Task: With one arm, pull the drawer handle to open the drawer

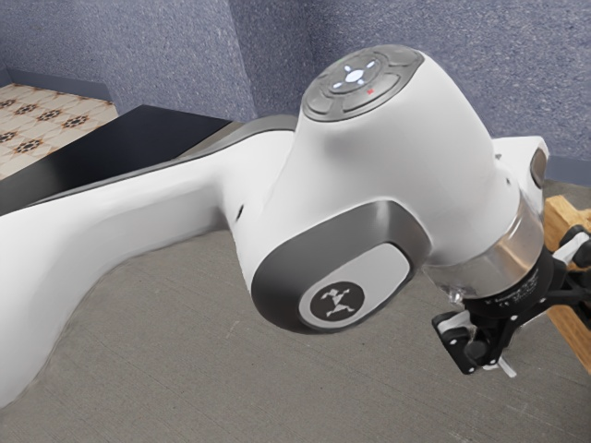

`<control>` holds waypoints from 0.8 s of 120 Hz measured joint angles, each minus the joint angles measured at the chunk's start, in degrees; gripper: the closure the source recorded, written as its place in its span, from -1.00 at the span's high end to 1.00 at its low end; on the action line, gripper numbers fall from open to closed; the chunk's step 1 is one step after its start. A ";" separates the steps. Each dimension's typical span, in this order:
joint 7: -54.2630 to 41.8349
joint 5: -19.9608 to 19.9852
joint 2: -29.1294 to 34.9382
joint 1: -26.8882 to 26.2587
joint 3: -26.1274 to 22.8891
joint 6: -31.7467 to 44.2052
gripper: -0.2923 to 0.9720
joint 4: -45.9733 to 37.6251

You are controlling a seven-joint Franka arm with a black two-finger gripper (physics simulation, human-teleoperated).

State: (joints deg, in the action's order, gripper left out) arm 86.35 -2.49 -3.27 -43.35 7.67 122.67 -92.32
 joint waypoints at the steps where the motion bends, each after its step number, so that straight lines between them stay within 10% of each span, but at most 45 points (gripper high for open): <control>1: 0.04 -0.06 0.11 -0.02 0.01 -0.06 0.53 -0.09; 54: 2.19 -2.28 4.93 -1.99 1.55 -2.07 0.53 -4.93; 74: 2.68 -5.21 9.33 -0.27 0.72 -3.90 0.53 5.73; 96: 3.08 -19.99 24.34 -9.02 -26.65 -12.36 0.53 1.01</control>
State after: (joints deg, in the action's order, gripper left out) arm 89.43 -22.48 21.08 -52.37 -18.98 110.31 -91.31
